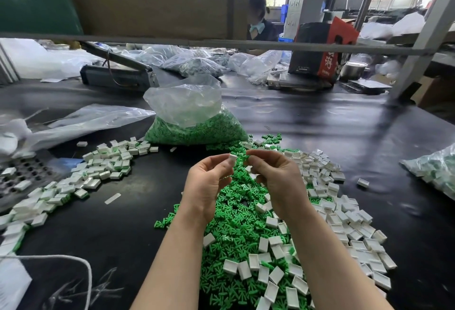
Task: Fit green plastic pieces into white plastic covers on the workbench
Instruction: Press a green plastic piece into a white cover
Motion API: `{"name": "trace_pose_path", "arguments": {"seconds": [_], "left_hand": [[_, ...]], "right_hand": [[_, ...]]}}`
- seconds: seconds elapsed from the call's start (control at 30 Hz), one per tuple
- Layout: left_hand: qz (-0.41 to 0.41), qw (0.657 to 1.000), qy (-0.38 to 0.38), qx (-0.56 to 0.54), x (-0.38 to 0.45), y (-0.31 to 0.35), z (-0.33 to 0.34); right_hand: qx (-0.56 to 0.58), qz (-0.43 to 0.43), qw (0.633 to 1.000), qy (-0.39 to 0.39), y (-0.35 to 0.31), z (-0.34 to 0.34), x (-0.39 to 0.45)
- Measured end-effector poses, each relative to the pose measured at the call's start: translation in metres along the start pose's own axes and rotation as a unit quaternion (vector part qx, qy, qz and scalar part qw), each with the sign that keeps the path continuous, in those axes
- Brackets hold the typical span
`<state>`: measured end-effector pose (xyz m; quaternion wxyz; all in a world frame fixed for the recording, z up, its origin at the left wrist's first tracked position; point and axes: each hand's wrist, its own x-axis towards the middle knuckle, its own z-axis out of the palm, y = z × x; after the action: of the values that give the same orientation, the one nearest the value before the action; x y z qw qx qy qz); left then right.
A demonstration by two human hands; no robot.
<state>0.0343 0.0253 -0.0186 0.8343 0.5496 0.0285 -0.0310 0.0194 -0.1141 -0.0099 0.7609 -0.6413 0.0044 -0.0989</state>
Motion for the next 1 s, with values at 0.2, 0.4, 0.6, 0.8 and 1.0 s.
{"name": "trace_pose_path", "arguments": {"seconds": [0.2, 0.4, 0.6, 0.8, 1.0], "left_hand": [[0.028, 0.999, -0.008, -0.015, -0.002, 0.000, 0.003], [0.007, 0.999, 0.004, -0.042, -0.003, -0.002, 0.008], [-0.015, 0.997, 0.020, -0.076, -0.003, -0.002, 0.008], [-0.020, 0.995, 0.036, -0.088, -0.002, -0.003, 0.011], [-0.031, 0.990, 0.020, -0.133, -0.004, -0.001, 0.013]], "right_hand": [[-0.005, -0.001, 1.000, -0.001, 0.003, -0.001, 0.001], [-0.017, -0.017, 1.000, 0.020, 0.006, -0.001, 0.003], [-0.029, -0.044, 0.998, 0.023, 0.006, 0.001, 0.003], [-0.035, -0.060, 0.997, 0.032, 0.007, 0.002, 0.004], [-0.036, -0.065, 0.996, 0.042, 0.007, 0.003, 0.005]]}}
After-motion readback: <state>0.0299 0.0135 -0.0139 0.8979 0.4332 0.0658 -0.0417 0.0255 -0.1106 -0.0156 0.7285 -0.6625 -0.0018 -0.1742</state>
